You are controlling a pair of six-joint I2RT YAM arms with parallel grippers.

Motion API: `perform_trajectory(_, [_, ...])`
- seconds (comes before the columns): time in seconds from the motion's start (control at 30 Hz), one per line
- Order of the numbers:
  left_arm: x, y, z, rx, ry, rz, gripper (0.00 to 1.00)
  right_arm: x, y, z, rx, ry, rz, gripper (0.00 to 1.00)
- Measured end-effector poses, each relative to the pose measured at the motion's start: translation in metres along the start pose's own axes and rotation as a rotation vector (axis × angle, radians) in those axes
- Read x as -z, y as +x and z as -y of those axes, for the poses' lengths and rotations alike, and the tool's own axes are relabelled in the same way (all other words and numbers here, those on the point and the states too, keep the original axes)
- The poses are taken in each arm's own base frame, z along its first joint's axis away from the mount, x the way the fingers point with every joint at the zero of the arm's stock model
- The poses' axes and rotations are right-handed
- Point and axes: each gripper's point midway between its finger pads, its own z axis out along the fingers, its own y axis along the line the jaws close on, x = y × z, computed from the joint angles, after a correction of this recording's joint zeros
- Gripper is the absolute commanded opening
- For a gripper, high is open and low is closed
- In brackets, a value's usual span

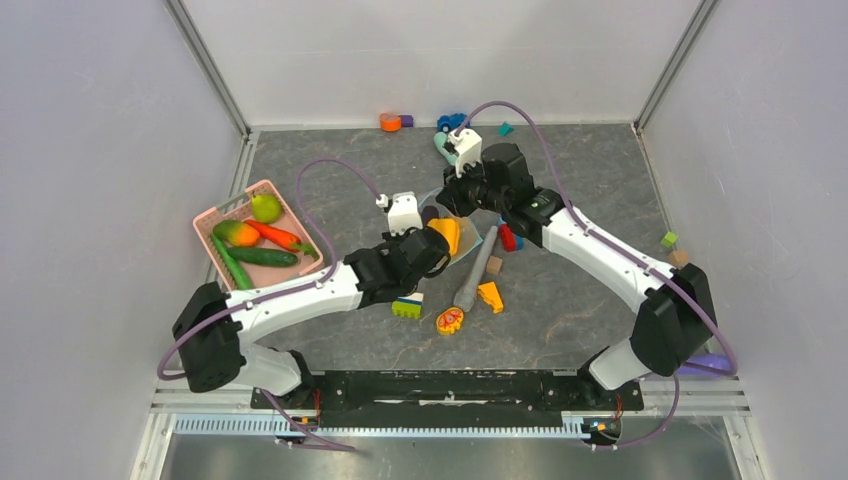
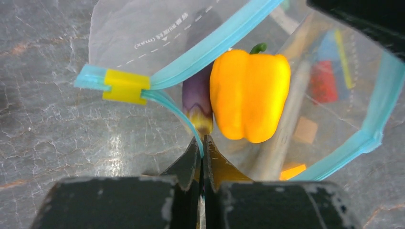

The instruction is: Place the food in the zip-top bag and seal the zipper

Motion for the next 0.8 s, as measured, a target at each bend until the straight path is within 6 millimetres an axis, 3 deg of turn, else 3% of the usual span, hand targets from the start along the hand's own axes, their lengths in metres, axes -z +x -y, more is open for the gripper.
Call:
perform_trajectory(0.13, [0.011,-0.023,0.000,0.039,0.015,0.054,0.02,-0.005,-0.008,0.001,0.044,-0.005,-0.017,0.38])
perform_trajectory(0.3, [0.025,-0.072,-0.006,0.151,0.022,0.134,0.02,-0.005,-0.011,0.007,0.109,0.014,-0.053,0.46])
perform_trajectory(0.47, [0.016,-0.104,-0.036,0.290,-0.024,0.157,0.02,-0.002,-0.001,0.014,0.147,0.066,-0.102,0.51])
perform_trajectory(0.57, [0.012,-0.112,-0.049,0.344,-0.047,0.161,0.02,-0.001,0.002,0.015,0.161,0.079,-0.122,0.51])
perform_trajectory(0.7, [0.015,-0.112,-0.048,0.369,-0.024,0.147,0.02,-0.012,-0.001,0.014,0.165,0.074,-0.130,0.51])
perform_trajectory(0.8, [0.019,-0.109,-0.049,0.377,-0.009,0.139,0.02,-0.023,0.007,0.014,0.151,0.060,-0.150,0.49])
